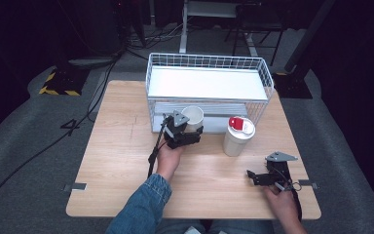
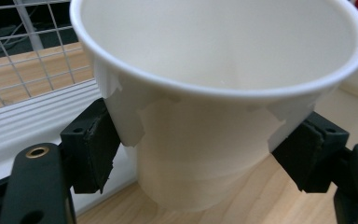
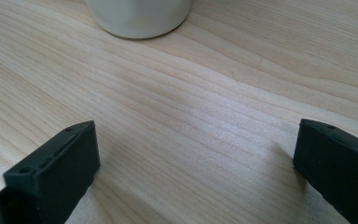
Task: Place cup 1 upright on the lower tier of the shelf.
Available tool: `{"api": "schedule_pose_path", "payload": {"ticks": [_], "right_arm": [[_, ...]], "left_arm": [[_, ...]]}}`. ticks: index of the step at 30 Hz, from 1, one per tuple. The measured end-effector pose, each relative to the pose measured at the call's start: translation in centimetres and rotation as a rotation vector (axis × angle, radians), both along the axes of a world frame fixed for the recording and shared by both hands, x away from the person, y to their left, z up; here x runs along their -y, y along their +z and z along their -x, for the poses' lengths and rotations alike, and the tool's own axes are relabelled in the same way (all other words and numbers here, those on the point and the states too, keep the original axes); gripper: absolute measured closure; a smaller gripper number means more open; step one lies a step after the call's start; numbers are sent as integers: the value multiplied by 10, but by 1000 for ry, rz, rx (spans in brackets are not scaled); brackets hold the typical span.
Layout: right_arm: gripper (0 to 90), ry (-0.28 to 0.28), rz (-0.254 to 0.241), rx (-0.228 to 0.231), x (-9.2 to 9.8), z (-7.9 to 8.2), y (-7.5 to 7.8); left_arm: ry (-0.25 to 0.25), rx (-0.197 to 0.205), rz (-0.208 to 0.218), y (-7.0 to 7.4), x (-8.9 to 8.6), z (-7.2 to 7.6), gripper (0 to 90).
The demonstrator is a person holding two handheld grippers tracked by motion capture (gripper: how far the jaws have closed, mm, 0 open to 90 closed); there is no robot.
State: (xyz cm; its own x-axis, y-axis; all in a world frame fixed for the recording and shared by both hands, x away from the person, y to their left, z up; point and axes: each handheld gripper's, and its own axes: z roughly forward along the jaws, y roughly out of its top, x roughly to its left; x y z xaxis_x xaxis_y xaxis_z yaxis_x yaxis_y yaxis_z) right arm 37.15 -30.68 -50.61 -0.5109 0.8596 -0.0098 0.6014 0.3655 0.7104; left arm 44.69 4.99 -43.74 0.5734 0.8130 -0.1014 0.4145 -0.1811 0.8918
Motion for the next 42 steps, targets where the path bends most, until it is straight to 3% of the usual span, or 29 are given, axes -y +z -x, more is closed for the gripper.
{"api": "schedule_pose_path", "payload": {"ticks": [8,17,21,24,37,39,42], "right_arm": [[5,1,0,0,0,0,0],[5,-1,0,1,0,0,0],[5,-2,-1,1,0,0,0],[5,-2,-1,1,0,0,0],[5,-2,0,1,0,0,0],[5,-2,0,1,0,0,0],[5,-2,0,1,0,0,0]], "left_arm": [[8,-6,-25,-3,5,-16,226],[17,-8,-24,-8,8,-30,225],[24,6,-16,-10,13,-35,225],[31,21,-39,-13,17,-40,225],[54,29,-35,-21,25,-55,225],[61,48,-39,-22,26,-57,225],[66,23,-38,-27,29,-60,224]]}}
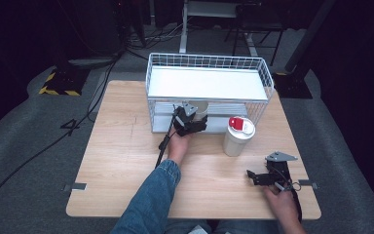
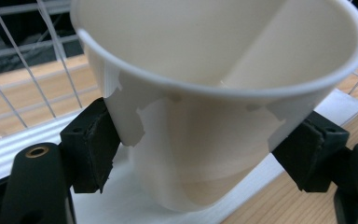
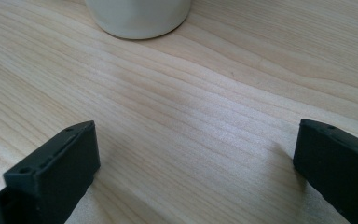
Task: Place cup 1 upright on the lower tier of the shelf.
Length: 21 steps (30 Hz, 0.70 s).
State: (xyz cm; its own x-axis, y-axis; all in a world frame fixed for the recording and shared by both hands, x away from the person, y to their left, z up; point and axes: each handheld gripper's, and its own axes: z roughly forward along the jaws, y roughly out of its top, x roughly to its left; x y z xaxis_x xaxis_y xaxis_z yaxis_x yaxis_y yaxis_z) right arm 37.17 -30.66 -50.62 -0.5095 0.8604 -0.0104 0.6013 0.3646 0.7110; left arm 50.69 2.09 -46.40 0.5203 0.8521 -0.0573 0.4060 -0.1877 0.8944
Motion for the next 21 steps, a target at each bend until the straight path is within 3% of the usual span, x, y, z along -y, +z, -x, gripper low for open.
{"api": "schedule_pose_path", "payload": {"ticks": [15,21], "right_arm": [[5,0,0,0,0,0,0],[5,0,-1,0,0,0,0]], "left_arm": [[19,-25,-28,-8,7,-11,225],[11,-72,-27,-10,7,-15,224]]}}
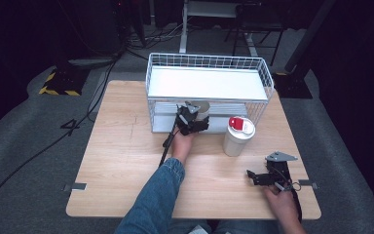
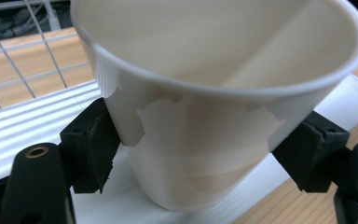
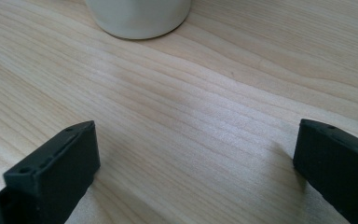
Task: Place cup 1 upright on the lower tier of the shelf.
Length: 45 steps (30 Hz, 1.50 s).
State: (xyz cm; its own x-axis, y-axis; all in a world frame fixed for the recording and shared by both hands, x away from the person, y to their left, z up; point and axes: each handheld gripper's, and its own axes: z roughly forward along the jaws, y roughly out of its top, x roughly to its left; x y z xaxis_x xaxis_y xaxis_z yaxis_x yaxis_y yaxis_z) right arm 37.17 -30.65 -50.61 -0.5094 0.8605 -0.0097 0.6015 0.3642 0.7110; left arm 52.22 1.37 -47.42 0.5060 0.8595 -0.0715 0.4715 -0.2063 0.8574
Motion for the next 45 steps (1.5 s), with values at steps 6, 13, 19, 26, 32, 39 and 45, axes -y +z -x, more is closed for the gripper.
{"api": "schedule_pose_path", "payload": {"ticks": [6,13,19,26,32,39,45], "right_arm": [[5,0,0,0,0,0,0],[5,0,0,0,0,0,0],[5,0,0,0,0,0,0],[5,0,0,0,0,0,0],[5,0,0,0,0,0,0],[5,2,0,-1,0,0,0],[5,2,0,-1,0,0,0]], "left_arm": [[3,-3,3,0,0,0,222],[10,2,26,1,0,-2,158],[5,9,47,4,-3,0,133],[-15,14,72,7,-6,7,95],[-25,29,79,12,-13,19,82],[-41,38,100,21,-27,34,85],[-66,53,113,35,-42,52,87]]}}
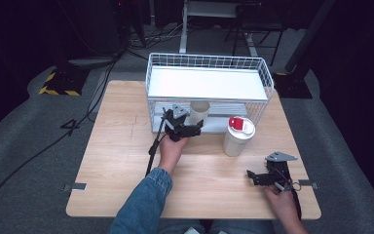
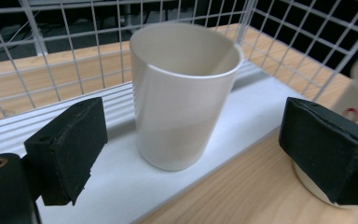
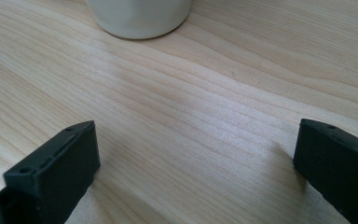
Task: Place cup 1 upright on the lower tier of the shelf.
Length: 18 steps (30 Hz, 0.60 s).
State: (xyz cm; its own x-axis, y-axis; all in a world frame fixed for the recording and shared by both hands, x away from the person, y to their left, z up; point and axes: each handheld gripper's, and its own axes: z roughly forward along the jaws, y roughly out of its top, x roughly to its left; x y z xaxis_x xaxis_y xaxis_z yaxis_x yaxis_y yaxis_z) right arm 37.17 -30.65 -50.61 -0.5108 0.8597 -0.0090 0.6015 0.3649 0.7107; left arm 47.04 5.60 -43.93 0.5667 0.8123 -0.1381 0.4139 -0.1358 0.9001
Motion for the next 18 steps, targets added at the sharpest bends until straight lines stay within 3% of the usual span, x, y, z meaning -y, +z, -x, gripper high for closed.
{"api": "schedule_pose_path", "payload": {"ticks": [7,11,13,18], "right_arm": [[5,6,2,1,0,0,0],[5,7,2,1,0,0,0],[5,13,0,0,-1,0,0],[5,16,0,0,-1,0,0]], "left_arm": [[-20,4,5,15,-9,21,89],[-33,8,-9,23,-13,32,92],[-50,11,-37,30,-18,44,97],[-65,10,-33,38,-27,60,98]]}}
